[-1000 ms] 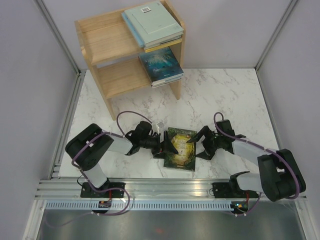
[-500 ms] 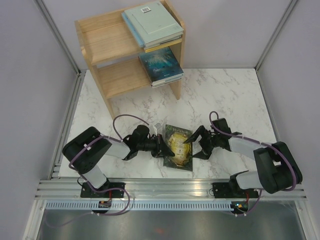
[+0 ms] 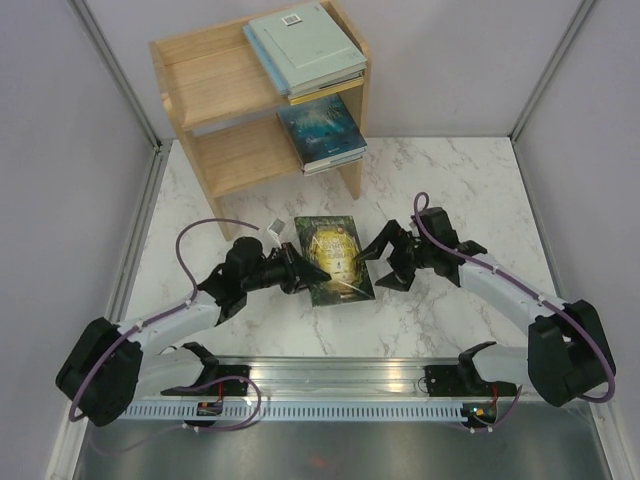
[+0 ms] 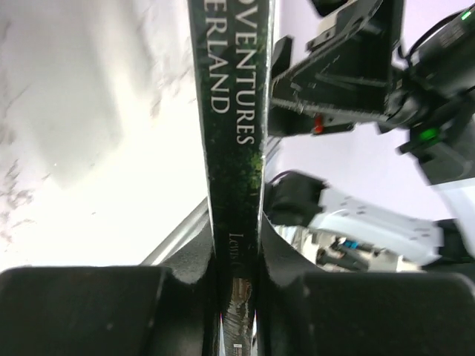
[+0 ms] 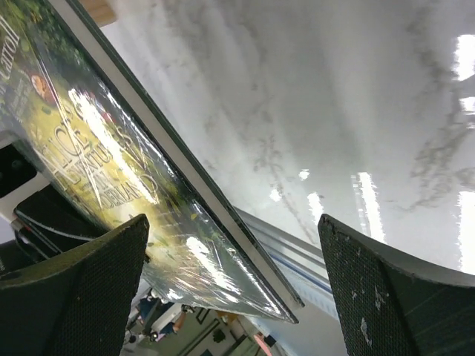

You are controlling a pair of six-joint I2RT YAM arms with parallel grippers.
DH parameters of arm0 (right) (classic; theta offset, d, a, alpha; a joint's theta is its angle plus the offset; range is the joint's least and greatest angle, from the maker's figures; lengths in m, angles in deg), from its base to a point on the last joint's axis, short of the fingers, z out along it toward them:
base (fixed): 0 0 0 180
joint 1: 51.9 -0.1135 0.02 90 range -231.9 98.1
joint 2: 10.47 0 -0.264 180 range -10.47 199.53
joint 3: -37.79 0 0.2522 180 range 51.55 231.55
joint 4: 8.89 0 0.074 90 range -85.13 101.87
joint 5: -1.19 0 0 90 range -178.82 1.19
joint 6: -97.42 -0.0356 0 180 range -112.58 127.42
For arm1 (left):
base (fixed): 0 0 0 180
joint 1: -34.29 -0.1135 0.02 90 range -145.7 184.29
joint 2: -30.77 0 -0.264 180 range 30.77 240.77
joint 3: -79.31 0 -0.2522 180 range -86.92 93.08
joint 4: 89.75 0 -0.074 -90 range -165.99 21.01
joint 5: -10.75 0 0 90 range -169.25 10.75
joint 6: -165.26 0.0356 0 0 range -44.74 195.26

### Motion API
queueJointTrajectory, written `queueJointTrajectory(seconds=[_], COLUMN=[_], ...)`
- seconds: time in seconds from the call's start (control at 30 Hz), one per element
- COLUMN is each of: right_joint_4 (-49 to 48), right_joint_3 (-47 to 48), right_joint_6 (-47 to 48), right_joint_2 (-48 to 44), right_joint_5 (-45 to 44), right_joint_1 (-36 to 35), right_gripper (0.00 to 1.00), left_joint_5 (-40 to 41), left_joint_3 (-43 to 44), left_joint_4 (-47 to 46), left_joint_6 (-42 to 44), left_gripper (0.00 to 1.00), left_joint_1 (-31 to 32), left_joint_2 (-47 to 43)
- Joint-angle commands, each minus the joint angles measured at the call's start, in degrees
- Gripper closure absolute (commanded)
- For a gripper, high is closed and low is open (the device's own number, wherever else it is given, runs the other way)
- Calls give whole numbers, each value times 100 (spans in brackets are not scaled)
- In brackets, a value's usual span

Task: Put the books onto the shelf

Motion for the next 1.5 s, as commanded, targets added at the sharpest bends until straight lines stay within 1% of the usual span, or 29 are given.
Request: queueJointTrajectory(seconds=[0.0,0.23,0.3,0.33,0.4,0.43,0.5,0.53,0.57,0.63,0.7,0.77,0.9,1.03,1.13,1.2,1.33,1.37,1.4,1.43,1.47], right_joint_4=[127,-30,-127,-293,-295,-304,-304,-313,-313,-339,-400,-549,-857,-1033,-1095,-1112,-1121,-1113,-1112,-1121,-1121], right_joint_3=[448,1028,1177,1422,1713,1975,2223,2441,2539,2767,2856,2918,2945,3076,3181,3199,3147,3138,3129,3112,3103], right_joint_6=[-219,-790,-1247,-1501,-1669,-1731,-1889,-1916,-1960,-2048,-2092,-2180,-2294,-2347,-2338,-2347,-2347,-2347,-2338,-2338,-2338], right_joint_2=[-232,-382,-556,-688,-759,-760,-708,-681,-637,-602,-532,-462,-373,-224,-136,-136,-206,-224,-241,-233,-250], right_joint_5=[-14,152,179,57,-84,-128,-137,-120,-111,-111,-67,-58,-172,-260,-313,-366,-471,-506,-524,-576,-664], right_joint_1=[-234,-551,-621,-709,-771,-788,-806,-824,-841,-902,-955,-1069,-1359,-1667,-1808,-1852,-1852,-1852,-1852,-1852,-1852], right_gripper=[2,2,5,8,15,25,36,47,52,59,62,64,58,55,56,59,72,78,90,99,100], left_joint_5=[50,278,524,707,823,875,1016,1095,1157,1332,1429,1517,1710,1843,1921,2001,2211,2221,2255,2343,2387], left_joint_3=[221,168,89,28,10,27,115,150,220,308,466,590,792,1090,1292,1354,1495,1513,1513,1504,1504], left_joint_4=[-512,-1013,-1066,-1153,-1110,-1058,-794,-707,-523,-320,4,76,296,524,691,893,1218,1350,1403,1465,1578], left_joint_6=[-550,-1262,-1490,-1622,-1667,-1685,-1667,-1659,-1650,-1606,-1562,-1544,-1571,-1571,-1553,-1570,-1544,-1553,-1553,-1553,-1570], left_gripper=[98,98,98,98,98,98,98,98,98,98,98,98,98,98,98,98,98,98,98,98,98], left_joint_1=[-160,-291,-309,-309,-335,-336,-336,-336,-336,-336,-344,-336,-336,-336,-336,-336,-336,-336,-336,-336,-336], left_joint_2=[-561,-1036,-1254,-1404,-1527,-1598,-1695,-1808,-1862,-2037,-2134,-2187,-2179,-2038,-1898,-1897,-1941,-1959,-1985,-2064,-2108])
